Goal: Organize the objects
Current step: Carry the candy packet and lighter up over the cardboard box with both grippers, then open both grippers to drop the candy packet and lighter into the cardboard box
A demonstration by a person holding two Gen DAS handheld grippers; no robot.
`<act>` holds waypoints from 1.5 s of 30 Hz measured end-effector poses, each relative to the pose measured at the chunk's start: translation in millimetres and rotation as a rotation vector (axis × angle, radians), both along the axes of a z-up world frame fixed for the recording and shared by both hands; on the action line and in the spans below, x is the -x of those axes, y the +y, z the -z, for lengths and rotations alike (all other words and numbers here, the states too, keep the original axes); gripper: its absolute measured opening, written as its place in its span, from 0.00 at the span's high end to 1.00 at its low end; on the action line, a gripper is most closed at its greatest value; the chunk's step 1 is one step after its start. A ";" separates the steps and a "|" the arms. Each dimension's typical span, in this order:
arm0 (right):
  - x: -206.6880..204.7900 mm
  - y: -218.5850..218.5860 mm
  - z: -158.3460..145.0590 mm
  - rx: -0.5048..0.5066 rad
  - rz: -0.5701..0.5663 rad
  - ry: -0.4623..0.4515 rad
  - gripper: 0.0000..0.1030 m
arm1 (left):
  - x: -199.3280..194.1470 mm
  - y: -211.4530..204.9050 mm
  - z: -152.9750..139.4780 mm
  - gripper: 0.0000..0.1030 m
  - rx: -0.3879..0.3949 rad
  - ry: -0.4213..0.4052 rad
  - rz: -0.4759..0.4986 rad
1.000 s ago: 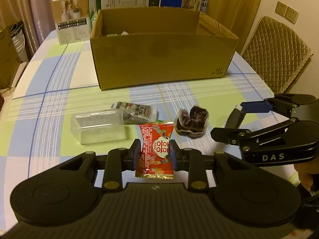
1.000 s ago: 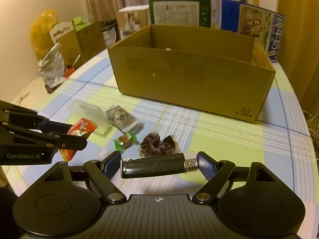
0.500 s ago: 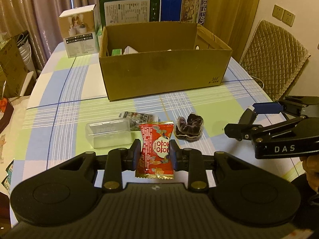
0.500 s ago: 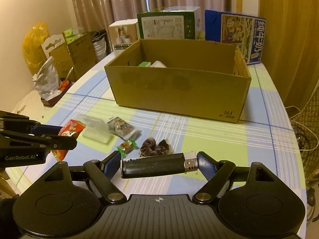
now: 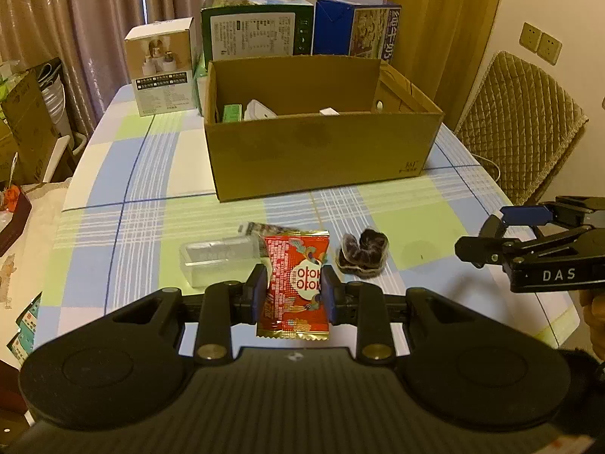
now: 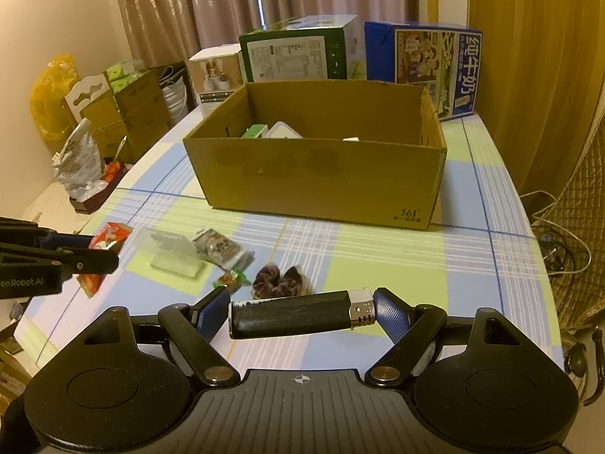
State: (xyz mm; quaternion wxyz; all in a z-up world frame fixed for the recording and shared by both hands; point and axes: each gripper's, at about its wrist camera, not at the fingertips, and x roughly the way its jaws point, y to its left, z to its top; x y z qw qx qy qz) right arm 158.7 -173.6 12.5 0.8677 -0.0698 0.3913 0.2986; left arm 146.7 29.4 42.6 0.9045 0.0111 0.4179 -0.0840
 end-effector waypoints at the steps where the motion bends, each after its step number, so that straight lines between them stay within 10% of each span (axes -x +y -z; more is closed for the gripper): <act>1: -2.5 0.2 -2.8 0.002 0.004 -0.001 0.23 | -2.6 1.0 -2.3 0.75 0.002 0.000 0.001; 21: -128.5 27.6 -94.2 -0.065 0.022 -0.044 0.23 | -137.7 -7.8 -75.7 0.75 -0.021 -0.060 0.060; 45: -285.3 55.3 -17.8 -0.142 0.187 0.135 0.23 | -296.6 -26.1 8.9 0.75 -0.016 0.033 0.055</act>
